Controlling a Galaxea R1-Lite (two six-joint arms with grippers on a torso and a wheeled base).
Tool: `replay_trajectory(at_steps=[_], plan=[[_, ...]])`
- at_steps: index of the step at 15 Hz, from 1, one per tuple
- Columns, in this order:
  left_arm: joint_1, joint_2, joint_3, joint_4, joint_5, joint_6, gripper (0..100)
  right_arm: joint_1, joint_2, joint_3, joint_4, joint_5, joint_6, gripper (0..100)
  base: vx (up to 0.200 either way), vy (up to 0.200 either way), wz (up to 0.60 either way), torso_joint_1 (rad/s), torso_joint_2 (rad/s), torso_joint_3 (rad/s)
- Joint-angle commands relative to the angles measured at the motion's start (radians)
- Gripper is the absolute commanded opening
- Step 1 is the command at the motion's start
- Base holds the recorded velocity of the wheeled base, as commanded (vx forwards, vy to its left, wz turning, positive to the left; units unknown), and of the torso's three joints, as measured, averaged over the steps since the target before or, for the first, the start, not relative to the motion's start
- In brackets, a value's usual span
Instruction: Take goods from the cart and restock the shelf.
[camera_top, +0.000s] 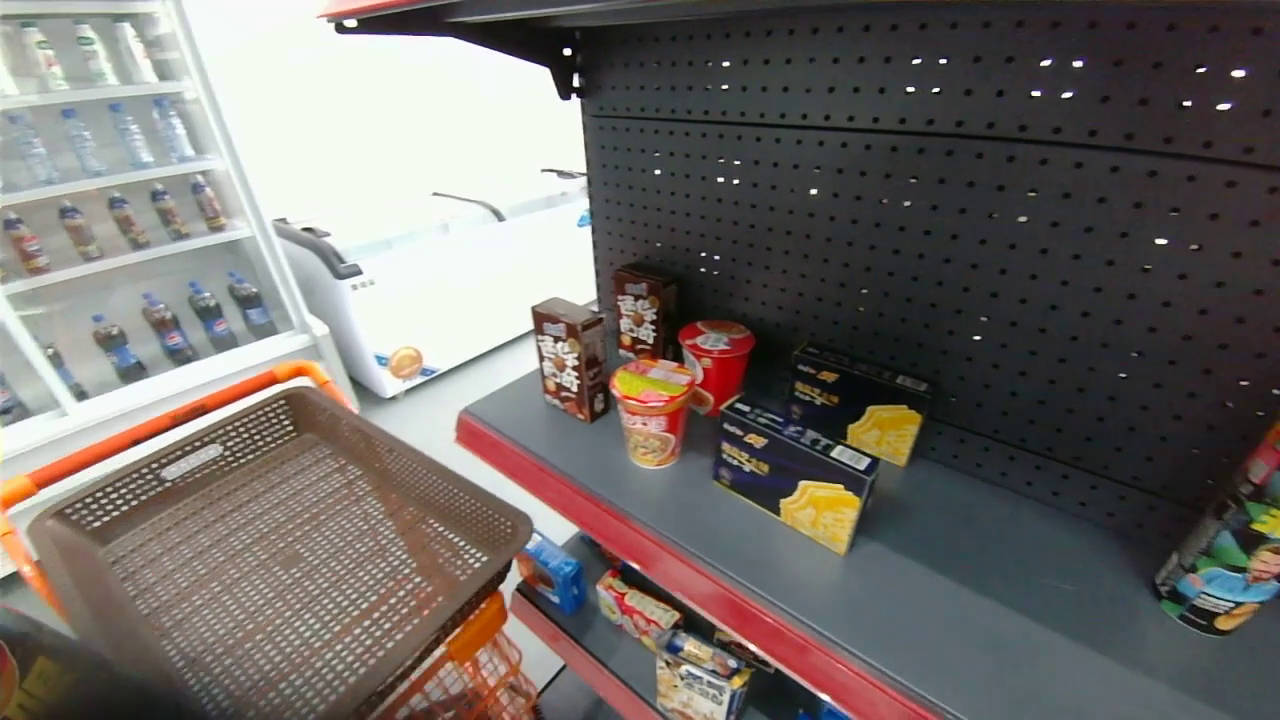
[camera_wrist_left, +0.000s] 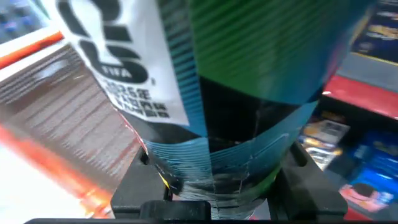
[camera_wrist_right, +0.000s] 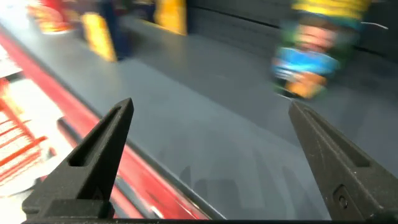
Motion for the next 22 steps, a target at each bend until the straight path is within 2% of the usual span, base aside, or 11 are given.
replay_trajectory(at_steps=[1, 13, 17, 19, 22], plan=[[0.000, -0.004, 0.006, 0.000, 0.000, -0.001, 0, 0.000, 0.001, 0.001, -0.001, 0.000, 0.000, 100, 0.000, 0.000, -0.60, -0.007, -0.01, -0.002], [0.002, -0.048, 0.029, 0.001, 0.001, -0.001, 0, 0.000, 0.001, 0.001, -0.001, 0.000, 0.000, 100, 0.000, 0.000, -0.60, 0.002, 0.00, 0.001], [0.002, -0.064, 0.027, 0.001, 0.012, -0.001, 0, 0.000, 0.001, 0.001, -0.001, 0.000, -0.002, 100, 0.000, 0.000, 0.00, 0.000, 0.00, 0.000], [0.002, -0.062, -0.013, 0.001, 0.015, -0.002, 0, 0.000, 0.001, 0.001, -0.001, 0.002, -0.003, 100, 0.000, 0.000, 0.00, 0.000, 0.00, 0.000], [0.002, -0.058, -0.111, 0.008, 0.067, -0.002, 0, 0.001, 0.003, -0.002, 0.002, 0.002, -0.005, 100, 0.000, 0.000, 0.00, 0.000, 0.00, 0.000]])
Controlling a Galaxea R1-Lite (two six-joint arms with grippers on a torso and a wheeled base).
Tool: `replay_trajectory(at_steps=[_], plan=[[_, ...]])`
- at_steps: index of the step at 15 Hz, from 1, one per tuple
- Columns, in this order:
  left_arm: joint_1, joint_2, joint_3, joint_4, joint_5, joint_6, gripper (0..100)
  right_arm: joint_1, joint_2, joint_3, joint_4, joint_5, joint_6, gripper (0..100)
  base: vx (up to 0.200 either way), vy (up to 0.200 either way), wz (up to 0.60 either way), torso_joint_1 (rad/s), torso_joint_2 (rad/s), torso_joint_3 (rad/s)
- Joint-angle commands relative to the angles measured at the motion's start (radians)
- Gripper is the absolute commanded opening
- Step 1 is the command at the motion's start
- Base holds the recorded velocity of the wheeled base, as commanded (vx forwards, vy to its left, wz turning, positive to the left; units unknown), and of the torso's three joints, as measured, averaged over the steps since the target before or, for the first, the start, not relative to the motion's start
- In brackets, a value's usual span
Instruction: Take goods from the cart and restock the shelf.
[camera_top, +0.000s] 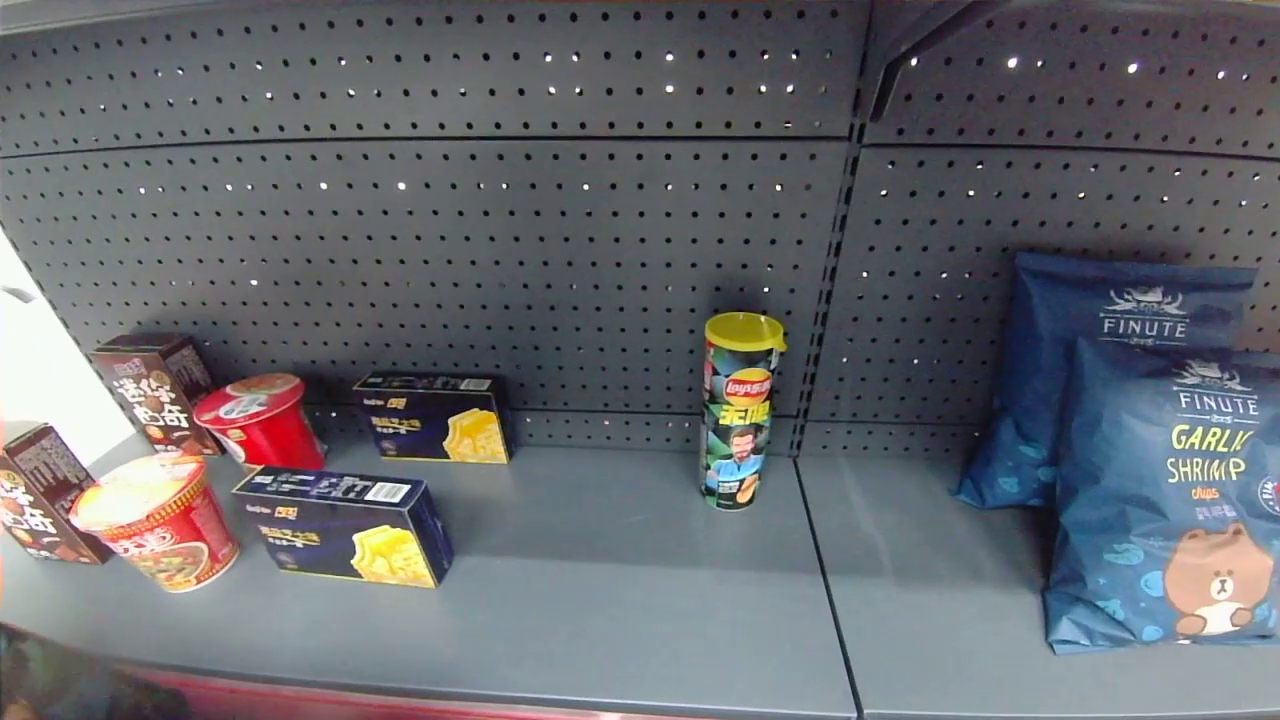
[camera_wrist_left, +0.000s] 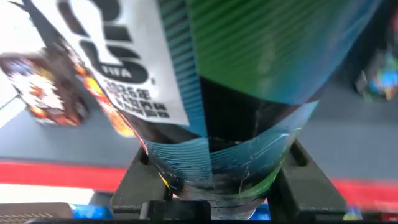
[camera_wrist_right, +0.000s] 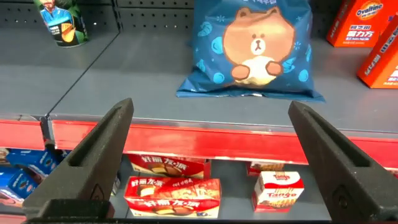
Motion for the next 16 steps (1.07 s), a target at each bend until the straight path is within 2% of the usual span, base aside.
replay_trajectory(at_steps=[1, 2, 3, 4, 5, 6, 7, 8, 10, 12, 13, 15, 16], plan=[[0.000, 0.005, -0.087, 0.066, 0.045, 0.001, 0, -0.016, 0.031, -0.004, 0.002, -0.015, 0.023, 100, 0.000, 0.000, 0.00, 0.000, 0.00, 0.000], [0.002, -0.022, -0.138, 0.183, 0.085, 0.004, 0, -0.088, 0.177, -0.004, -0.010, -0.077, 0.053, 100, 0.000, 0.000, 0.00, 0.000, 0.00, 0.000], [0.002, -0.061, -0.166, 0.243, 0.100, 0.019, 0, -0.053, 0.171, -0.065, -0.043, -0.010, -0.025, 100, 0.000, 0.000, 0.00, 0.000, 0.00, 0.000], [0.000, -0.121, -0.193, 0.347, 0.112, 0.073, 0, -0.025, 0.381, -0.179, -0.056, 0.045, -0.002, 100, 0.000, 0.000, 0.00, 0.000, 0.00, 0.000], [0.000, -0.171, -0.207, 0.418, 0.122, 0.093, 0, -0.004, 0.430, -0.226, -0.081, 0.071, -0.011, 100, 0.000, 0.000, 0.00, 0.000, 0.00, 0.000], [0.002, -0.205, -0.221, 0.471, 0.131, 0.099, 0, 0.042, 0.489, -0.297, -0.082, 0.125, -0.066, 100, 0.000, 0.000, 0.00, 0.000, 0.00, 0.000], [0.002, -0.222, -0.233, 0.494, 0.149, 0.120, 0, 0.093, 0.564, -0.369, -0.092, 0.151, -0.097, 100, 0.000, 0.000, 0.00, 0.000, 0.00, 0.000], [0.000, -0.220, -0.244, 0.498, 0.160, 0.127, 0, 0.121, 0.607, -0.433, -0.082, 0.153, -0.094, 100, 0.000, 0.000, 0.00, 0.000, 0.00, 0.000], [-0.003, -0.213, -0.256, 0.498, 0.160, 0.128, 0, 0.205, 0.728, -0.554, -0.090, 0.153, -0.077, 100, 0.000, 0.000, 0.00, 0.000, 0.00, 0.000], [-0.012, -0.191, -0.253, 0.491, 0.148, 0.128, 0, 0.279, 0.832, -0.587, -0.092, 0.150, -0.040, 100, 0.000, 0.000, 0.00, 0.000, 0.00, 0.000], [-0.015, -0.176, -0.256, 0.490, 0.117, 0.127, 0, 0.337, 0.914, -0.593, -0.099, 0.143, 0.027, 100, 0.000, 0.000, 0.00, 0.000, 0.00, 0.000], [-0.020, -0.160, -0.259, 0.490, 0.045, 0.117, 0, 0.371, 1.033, -0.577, -0.167, 0.146, 0.020, 100, 0.000, 0.000, 0.00, 0.000, 0.00, 0.000], [-0.021, -0.144, -0.259, 0.488, 0.016, 0.096, 0, 0.374, 1.098, -0.582, -0.201, 0.148, -0.009, 100, 0.000, 0.000, 0.00, 0.000, 0.00, 0.000]])
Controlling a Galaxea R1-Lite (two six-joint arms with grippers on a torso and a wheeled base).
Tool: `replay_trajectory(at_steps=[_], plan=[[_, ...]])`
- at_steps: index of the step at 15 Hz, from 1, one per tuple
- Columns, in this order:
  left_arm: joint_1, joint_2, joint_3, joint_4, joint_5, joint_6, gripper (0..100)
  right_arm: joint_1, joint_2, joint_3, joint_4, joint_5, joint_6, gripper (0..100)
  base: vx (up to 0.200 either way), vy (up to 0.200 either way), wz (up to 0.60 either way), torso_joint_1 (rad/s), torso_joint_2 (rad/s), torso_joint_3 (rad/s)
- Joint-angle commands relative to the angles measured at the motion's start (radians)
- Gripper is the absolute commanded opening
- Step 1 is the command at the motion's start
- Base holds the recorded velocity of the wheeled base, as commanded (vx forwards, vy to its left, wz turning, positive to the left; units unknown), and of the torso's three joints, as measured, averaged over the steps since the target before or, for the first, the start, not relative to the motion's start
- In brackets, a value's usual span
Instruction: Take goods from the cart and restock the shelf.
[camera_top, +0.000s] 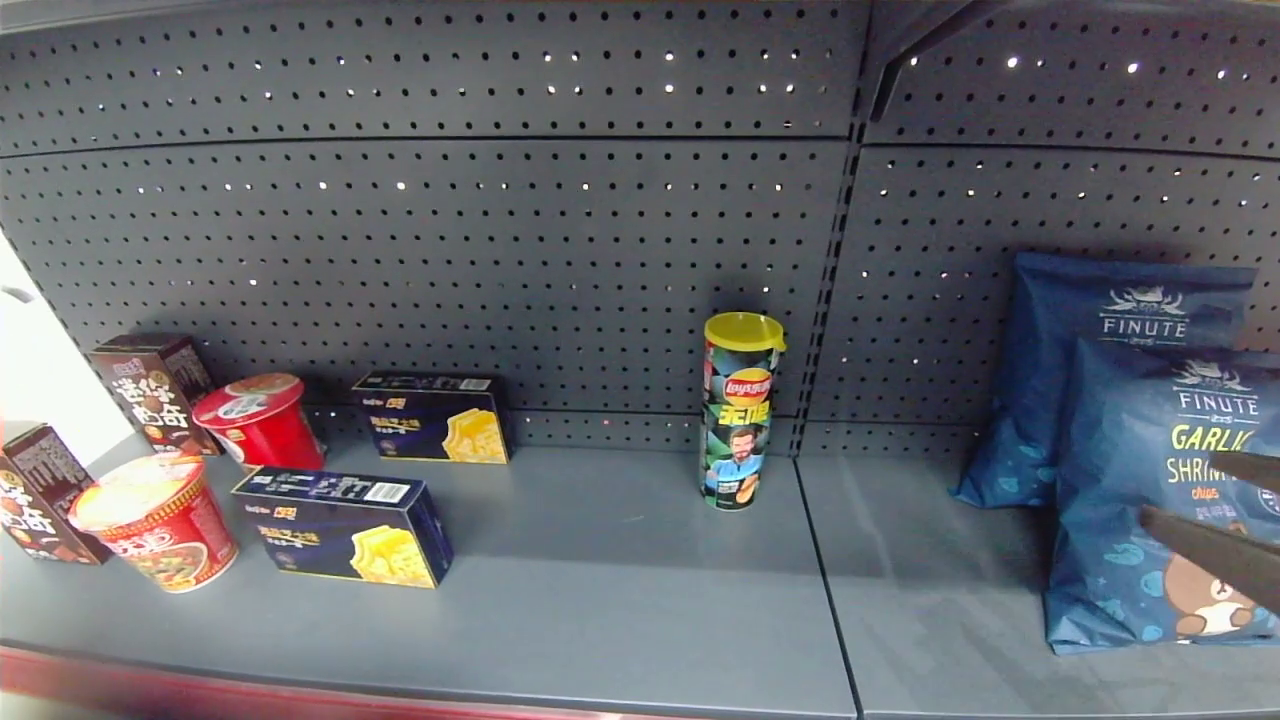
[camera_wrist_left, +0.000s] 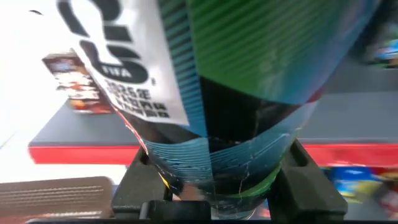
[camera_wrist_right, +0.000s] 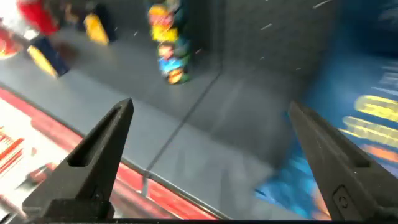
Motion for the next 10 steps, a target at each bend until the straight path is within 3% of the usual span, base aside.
replay_trajectory(at_steps=[1, 3, 5, 6, 10], plan=[[-0.003, 0.035, 0.006, -0.004, -0.042, -0.043, 0, 0.054, 0.237, -0.017, -0.069, 0.005, -0.052, 100, 0.000, 0.000, 0.00, 0.000, 0.00, 0.000], [0.002, 0.033, 0.052, -0.019, -0.093, -0.115, 0, 0.079, 0.374, -0.051, -0.161, 0.042, -0.101, 100, 0.000, 0.000, 0.00, 0.000, 0.00, 0.000], [0.008, 0.021, 0.066, -0.019, -0.086, -0.121, 0, 0.074, 0.481, -0.076, -0.261, 0.182, -0.107, 100, 0.000, 0.000, 0.00, 0.000, 0.00, 0.000], [0.006, 0.004, 0.068, -0.017, -0.068, -0.121, 0, 0.042, 0.579, -0.095, -0.374, 0.234, -0.109, 100, 0.000, 0.000, 0.00, 0.000, 0.00, 0.000], [0.006, 0.002, 0.057, -0.017, -0.063, -0.123, 0, 0.037, 0.805, -0.172, -0.515, 0.323, -0.116, 100, 0.000, 0.000, 0.00, 0.000, 0.00, 0.000]])
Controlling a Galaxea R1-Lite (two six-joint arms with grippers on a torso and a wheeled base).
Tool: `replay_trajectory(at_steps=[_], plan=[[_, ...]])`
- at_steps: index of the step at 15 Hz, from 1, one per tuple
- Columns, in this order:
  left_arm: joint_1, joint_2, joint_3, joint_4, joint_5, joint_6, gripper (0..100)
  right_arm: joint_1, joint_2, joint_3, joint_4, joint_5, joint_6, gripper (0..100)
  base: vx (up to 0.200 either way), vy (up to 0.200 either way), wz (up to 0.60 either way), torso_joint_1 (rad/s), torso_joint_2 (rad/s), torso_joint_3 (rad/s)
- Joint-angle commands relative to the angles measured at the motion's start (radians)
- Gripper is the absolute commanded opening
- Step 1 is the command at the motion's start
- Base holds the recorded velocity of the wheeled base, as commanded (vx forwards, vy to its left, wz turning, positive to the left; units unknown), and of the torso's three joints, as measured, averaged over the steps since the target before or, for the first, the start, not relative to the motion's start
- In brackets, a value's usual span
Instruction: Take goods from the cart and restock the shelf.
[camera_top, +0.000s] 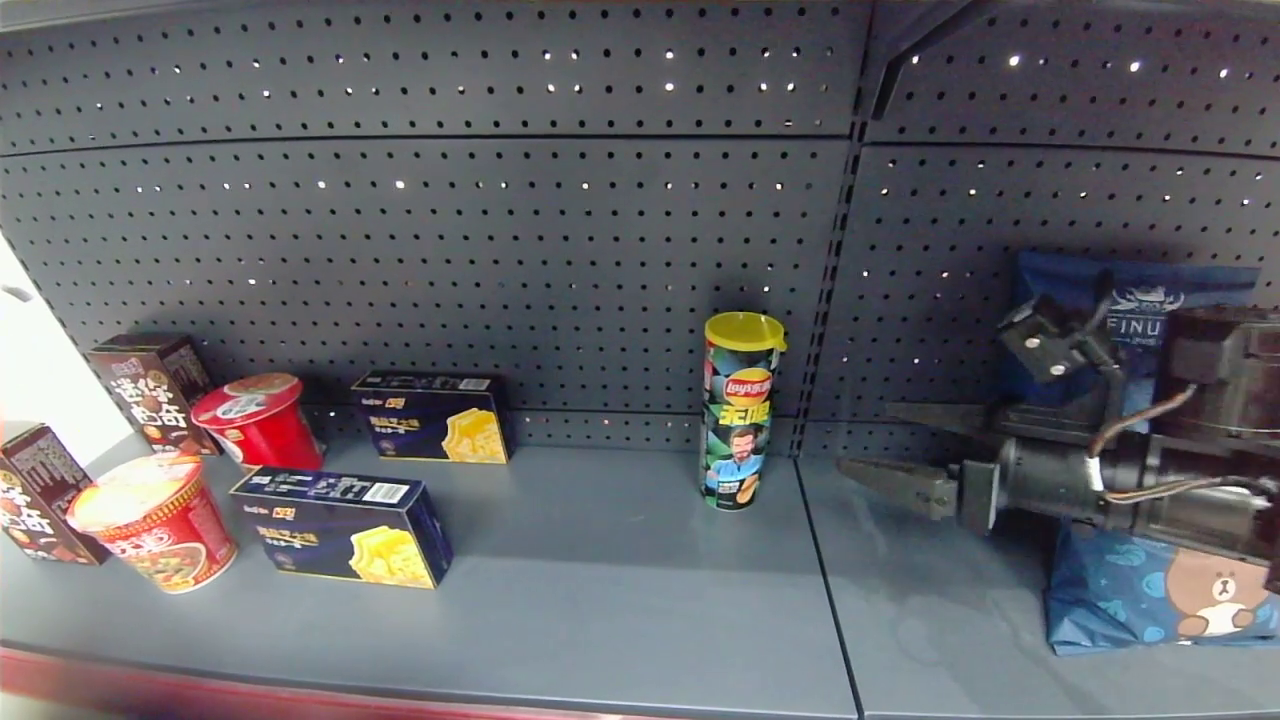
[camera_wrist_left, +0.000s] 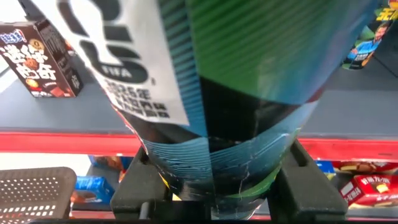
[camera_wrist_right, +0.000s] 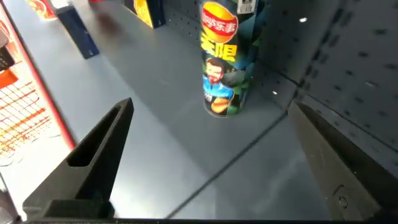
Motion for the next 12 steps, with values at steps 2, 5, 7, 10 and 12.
replay_trajectory(at_steps=[2, 5, 7, 10, 12], plan=[[0.001, -0.002, -0.005, 0.001, 0.014, 0.000, 0, 0.001, 0.232, -0.088, -0.047, 0.029, -0.018, 100, 0.000, 0.000, 0.00, 0.000, 0.00, 0.000], [0.001, -0.002, -0.014, 0.002, 0.021, 0.000, 0, -0.012, 0.318, -0.152, -0.070, 0.094, -0.020, 100, 0.000, 0.000, 0.00, 0.000, 0.00, 0.000], [-0.001, -0.002, -0.019, 0.002, 0.021, 0.000, 0, -0.001, 0.364, -0.200, -0.068, 0.097, -0.018, 100, 0.000, 0.000, 0.00, 0.000, 0.00, 0.000], [-0.001, -0.002, -0.020, 0.002, 0.021, -0.002, 0, 0.021, 0.456, -0.301, -0.070, 0.104, -0.015, 100, 0.000, 0.000, 0.00, 0.000, 0.00, 0.000], [-0.001, -0.002, -0.020, 0.002, 0.021, -0.002, 0, 0.031, 0.500, -0.353, -0.067, 0.106, -0.014, 100, 0.000, 0.000, 0.00, 0.000, 0.00, 0.000]])
